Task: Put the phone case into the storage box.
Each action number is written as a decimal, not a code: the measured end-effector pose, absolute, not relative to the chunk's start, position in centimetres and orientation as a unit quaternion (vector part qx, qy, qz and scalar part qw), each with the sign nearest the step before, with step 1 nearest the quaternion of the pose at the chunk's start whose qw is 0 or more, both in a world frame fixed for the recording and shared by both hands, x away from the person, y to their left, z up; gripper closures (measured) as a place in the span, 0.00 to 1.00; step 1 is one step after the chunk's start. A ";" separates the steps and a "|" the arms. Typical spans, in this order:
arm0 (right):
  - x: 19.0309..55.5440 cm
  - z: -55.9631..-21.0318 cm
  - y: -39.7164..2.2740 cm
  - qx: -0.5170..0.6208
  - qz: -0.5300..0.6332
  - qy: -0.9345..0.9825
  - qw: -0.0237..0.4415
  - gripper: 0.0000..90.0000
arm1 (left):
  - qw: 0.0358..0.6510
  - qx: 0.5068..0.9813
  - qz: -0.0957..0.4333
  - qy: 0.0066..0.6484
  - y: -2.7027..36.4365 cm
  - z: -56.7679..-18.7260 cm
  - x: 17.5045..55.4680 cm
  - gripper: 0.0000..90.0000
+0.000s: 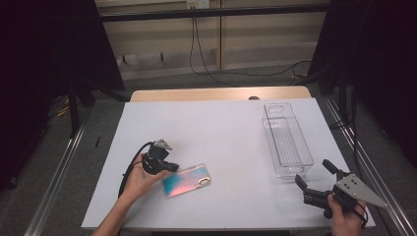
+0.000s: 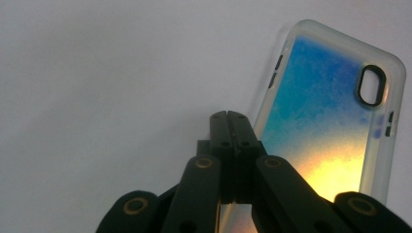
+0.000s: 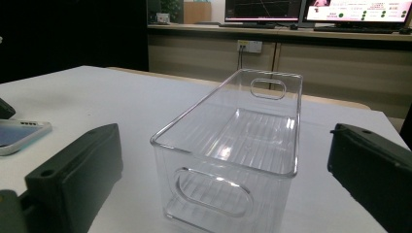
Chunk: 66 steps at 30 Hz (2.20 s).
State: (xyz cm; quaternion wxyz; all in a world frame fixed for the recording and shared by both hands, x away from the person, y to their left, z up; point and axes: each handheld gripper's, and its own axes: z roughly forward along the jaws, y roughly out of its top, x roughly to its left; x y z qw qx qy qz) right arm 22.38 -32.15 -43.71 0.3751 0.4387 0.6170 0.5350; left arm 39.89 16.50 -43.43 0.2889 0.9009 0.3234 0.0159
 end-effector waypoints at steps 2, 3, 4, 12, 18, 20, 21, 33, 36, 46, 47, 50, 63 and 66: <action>22.4 -43.7 -32.1 0.438 0.535 0.617 0.375 0.00 | 0.289 0.900 0.016 0.325 16.6 -43.4 39.8 1.00; 22.4 -43.7 -32.1 0.439 0.535 0.617 0.375 0.00 | 0.290 0.901 0.016 0.323 16.6 -43.4 39.8 1.00; 22.4 -43.7 -32.2 0.440 0.535 0.616 0.375 0.00 | 0.289 0.901 0.016 0.322 16.6 -43.4 39.8 1.00; 22.3 -43.7 -32.2 0.438 0.535 0.617 0.375 0.00 | 0.289 0.902 0.014 0.321 16.8 -43.4 39.8 1.00; 22.3 -43.7 -32.2 0.439 0.536 0.617 0.375 0.00 | 0.287 0.903 0.008 0.319 17.0 -43.4 39.6 1.00; 22.3 -43.7 -32.2 0.439 0.535 0.617 0.375 0.00 | 0.285 0.905 0.011 0.317 17.0 -43.4 39.6 1.00; 22.3 -43.7 -32.2 0.438 0.536 0.617 0.375 0.00 | 0.285 0.905 0.011 0.317 17.0 -43.4 39.6 1.00; 22.3 -43.7 -32.2 0.438 0.536 0.616 0.376 0.00 | 0.279 0.907 0.009 0.316 17.2 -43.2 39.1 1.00; 22.4 -43.7 -32.2 0.439 0.536 0.616 0.374 0.00 | 0.278 0.907 0.006 0.316 17.3 -43.2 39.2 1.00; 22.4 -43.7 -32.1 0.438 0.536 0.618 0.374 0.00 | 0.285 0.904 0.001 0.318 17.4 -43.2 39.3 1.00; 22.4 -43.7 -32.1 0.437 0.536 0.618 0.374 0.00 | 0.286 0.904 0.006 0.319 17.5 -43.2 39.2 0.99; 22.4 -43.7 -32.1 0.438 0.536 0.617 0.375 0.00 | 0.297 0.899 0.014 0.322 17.6 -43.1 39.3 0.94; 22.4 -43.7 -32.1 0.437 0.536 0.617 0.375 0.00 | 0.363 0.871 0.068 0.324 18.6 -41.9 39.0 0.59; 22.4 -43.7 -32.1 0.437 0.536 0.617 0.374 0.00 | 0.370 0.866 0.069 0.329 18.6 -41.8 38.9 0.47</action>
